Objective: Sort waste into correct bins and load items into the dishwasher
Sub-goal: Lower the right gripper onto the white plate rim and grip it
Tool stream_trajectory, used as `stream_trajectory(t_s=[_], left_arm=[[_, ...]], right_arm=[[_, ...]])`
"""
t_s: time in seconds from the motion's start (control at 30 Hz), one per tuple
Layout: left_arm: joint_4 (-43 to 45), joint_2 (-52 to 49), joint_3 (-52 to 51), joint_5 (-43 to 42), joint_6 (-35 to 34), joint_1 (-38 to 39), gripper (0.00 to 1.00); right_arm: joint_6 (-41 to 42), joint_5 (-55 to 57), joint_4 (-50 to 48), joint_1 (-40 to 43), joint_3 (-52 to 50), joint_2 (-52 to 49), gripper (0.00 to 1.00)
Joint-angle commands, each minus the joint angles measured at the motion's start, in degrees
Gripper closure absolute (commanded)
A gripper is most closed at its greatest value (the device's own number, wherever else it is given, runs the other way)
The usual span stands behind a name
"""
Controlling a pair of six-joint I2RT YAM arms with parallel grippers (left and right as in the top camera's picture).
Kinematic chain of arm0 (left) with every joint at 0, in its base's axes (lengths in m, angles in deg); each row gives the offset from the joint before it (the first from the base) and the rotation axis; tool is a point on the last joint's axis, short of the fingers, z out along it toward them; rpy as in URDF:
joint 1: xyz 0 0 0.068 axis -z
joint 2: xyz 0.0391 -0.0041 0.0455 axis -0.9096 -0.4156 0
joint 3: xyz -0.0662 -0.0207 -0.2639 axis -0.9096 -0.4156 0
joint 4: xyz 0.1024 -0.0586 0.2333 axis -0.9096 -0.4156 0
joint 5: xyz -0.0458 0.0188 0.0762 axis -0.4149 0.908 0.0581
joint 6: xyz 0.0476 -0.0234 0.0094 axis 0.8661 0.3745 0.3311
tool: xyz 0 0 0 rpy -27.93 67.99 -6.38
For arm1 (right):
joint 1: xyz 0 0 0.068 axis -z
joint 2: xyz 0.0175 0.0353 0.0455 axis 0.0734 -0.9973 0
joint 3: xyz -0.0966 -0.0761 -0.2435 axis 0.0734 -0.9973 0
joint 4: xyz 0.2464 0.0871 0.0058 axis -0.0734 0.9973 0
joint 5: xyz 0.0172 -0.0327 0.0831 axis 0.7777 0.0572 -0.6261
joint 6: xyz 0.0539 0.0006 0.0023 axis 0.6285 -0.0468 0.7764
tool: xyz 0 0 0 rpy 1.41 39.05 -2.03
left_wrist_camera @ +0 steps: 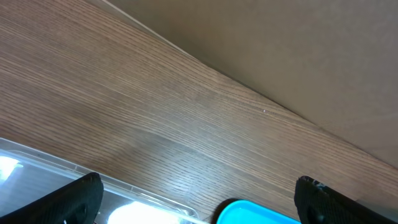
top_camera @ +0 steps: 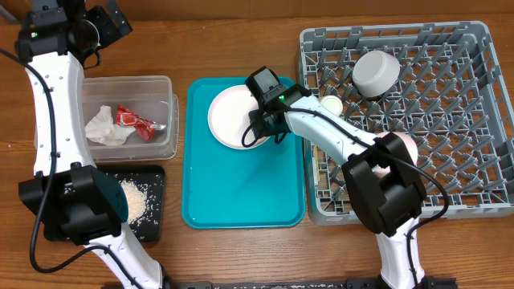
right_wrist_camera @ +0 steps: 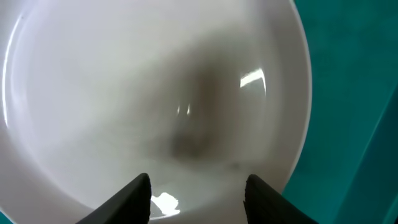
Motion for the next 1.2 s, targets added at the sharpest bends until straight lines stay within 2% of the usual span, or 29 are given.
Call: stream_trajectory(t_s=[0.0, 0.17, 0.33, 0.43, 0.63, 0.9, 1.1, 1.17], left_arm=[[-0.02, -0.76, 1.49, -0.61, -0.96, 0.04, 0.0], [0.0, -0.76, 1.49, -0.59, -0.96, 0.04, 0.0], [0.0, -0.76, 1.49, -0.59, -0.96, 0.04, 0.0], [0.0, -0.76, 1.49, -0.59, -0.96, 0.04, 0.0], [0.0, -0.76, 1.49, -0.61, -0.96, 0.04, 0.0], [0.0, -0.76, 1.49, -0.59, -0.96, 0.04, 0.0], [-0.02, -0.76, 1.49, -0.59, -0.96, 0.04, 0.0], [-0.02, -0.76, 1.49, -0.61, -0.96, 0.04, 0.0]], right_arm=[[-6.34, 2.95, -3.54, -0.07, 0.0, -0.17, 0.48], [-12.92, 7.63, -7.13, -0.04, 1.16, -0.17, 0.48], [-13.86, 7.78, -8.5, 0.26, 0.28, -0.2, 0.48], [-13.84, 7.76, -10.19, 0.37, -0.39, -0.2, 0.41], [-13.86, 7.78, -12.02, 0.39, -0.42, -1.33, 0.36], [-13.68, 7.74, -12.35, 0.37, -0.42, -4.57, 0.19], [-13.57, 6.62, -11.96, 0.37, -0.42, -4.55, 0.18], [-13.57, 4.17, -11.17, 0.37, -0.39, -4.46, 0.22]])
